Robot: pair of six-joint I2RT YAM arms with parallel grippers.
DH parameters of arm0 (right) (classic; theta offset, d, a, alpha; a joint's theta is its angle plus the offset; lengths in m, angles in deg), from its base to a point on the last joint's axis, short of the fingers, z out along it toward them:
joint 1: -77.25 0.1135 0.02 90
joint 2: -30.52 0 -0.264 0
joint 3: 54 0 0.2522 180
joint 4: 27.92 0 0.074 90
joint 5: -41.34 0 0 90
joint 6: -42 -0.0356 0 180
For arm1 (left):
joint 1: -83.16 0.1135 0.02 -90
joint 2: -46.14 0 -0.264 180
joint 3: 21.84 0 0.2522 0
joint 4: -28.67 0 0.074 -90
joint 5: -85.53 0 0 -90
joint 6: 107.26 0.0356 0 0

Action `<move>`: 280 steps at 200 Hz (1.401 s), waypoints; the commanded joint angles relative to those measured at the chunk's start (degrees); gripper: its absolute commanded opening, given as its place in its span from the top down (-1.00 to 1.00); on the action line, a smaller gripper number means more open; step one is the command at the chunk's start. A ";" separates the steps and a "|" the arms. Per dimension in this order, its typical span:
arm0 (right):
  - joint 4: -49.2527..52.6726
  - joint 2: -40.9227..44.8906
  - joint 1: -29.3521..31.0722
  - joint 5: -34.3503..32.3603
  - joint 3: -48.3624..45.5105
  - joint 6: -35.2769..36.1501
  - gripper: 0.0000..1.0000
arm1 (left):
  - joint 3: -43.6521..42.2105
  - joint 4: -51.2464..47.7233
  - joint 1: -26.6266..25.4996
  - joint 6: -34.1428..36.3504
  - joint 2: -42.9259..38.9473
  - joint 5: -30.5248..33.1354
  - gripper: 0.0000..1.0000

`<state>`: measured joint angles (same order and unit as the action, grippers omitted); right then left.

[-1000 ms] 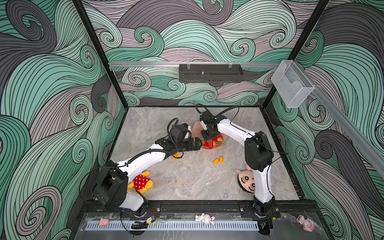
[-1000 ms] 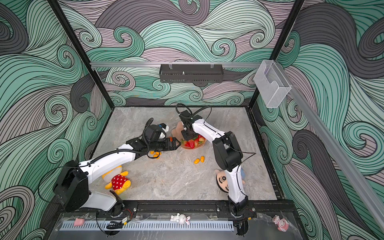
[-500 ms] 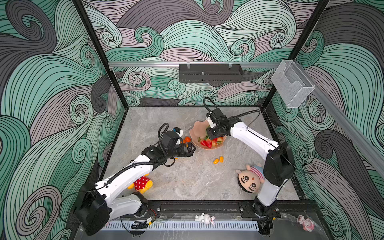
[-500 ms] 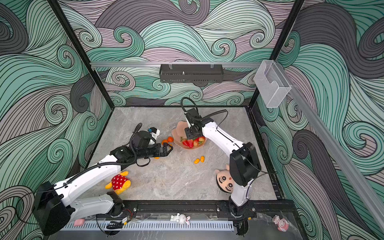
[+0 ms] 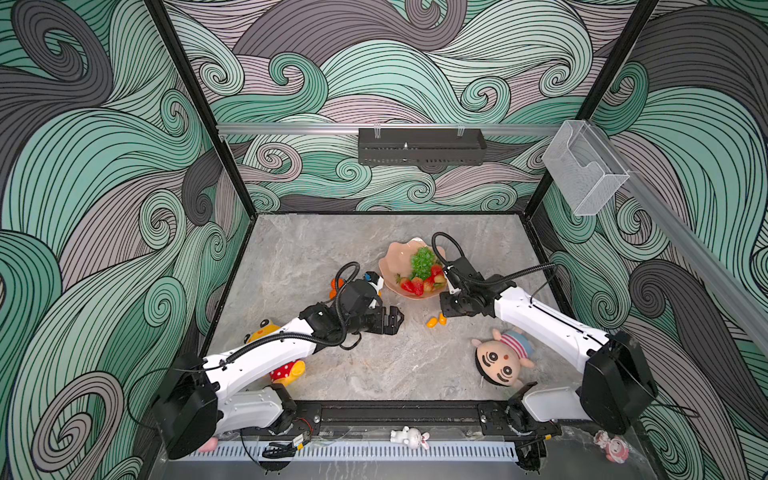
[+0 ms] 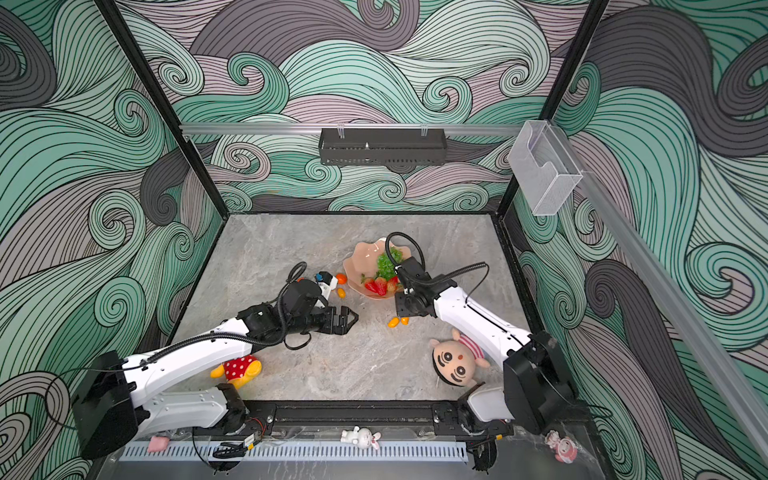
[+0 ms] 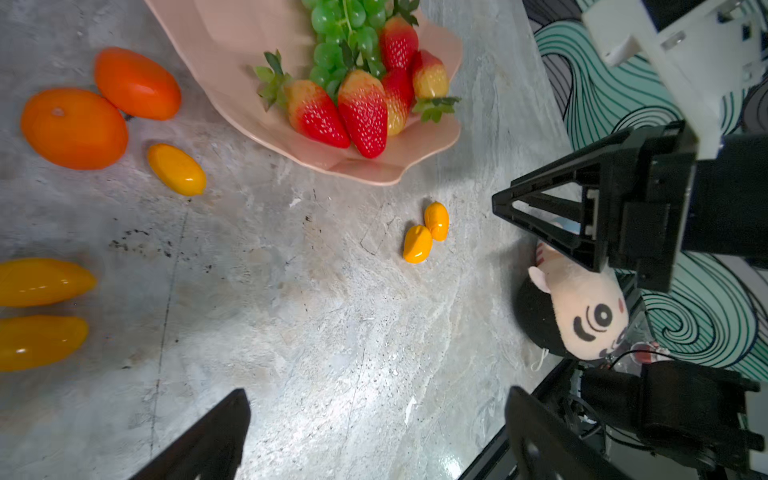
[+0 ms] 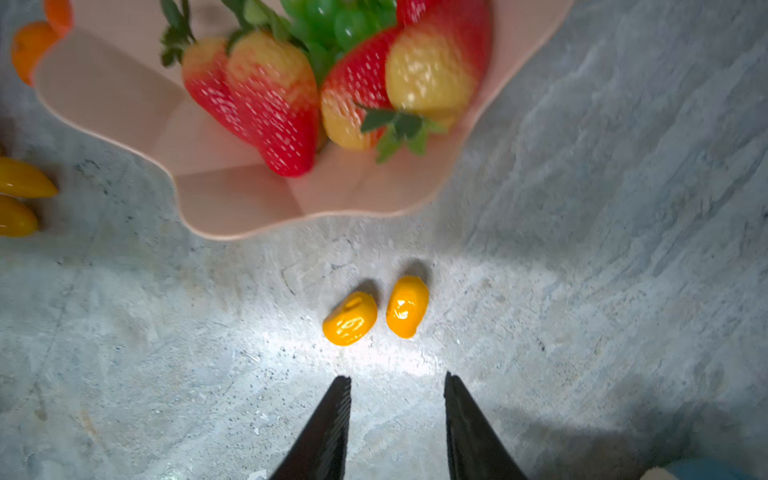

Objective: Place and organize the fake fruits in the fruit bowl
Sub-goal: 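Move the right gripper down to the two yellow kumquats beside the bowl, then close the right gripper on one yellow kumquat and lift it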

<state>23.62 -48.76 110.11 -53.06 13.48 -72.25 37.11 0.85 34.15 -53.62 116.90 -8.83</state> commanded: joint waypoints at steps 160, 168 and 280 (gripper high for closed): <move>-9.08 -12.28 -2.34 5.07 -1.90 -3.70 0.25 | 5.88 1.94 -5.71 3.40 7.11 3.74 -0.97; -9.06 -12.53 -2.37 5.03 -1.90 -3.55 0.26 | 5.98 1.89 -5.73 3.40 7.26 3.75 -0.97; -9.27 -13.00 -2.82 3.97 -2.45 -2.72 0.57 | 6.46 0.04 -5.69 2.88 6.82 5.98 -0.97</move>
<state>14.22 -62.75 107.53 -48.60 10.55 -75.12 41.02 2.53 28.64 -51.10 124.42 -4.85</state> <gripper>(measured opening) 0.227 0.986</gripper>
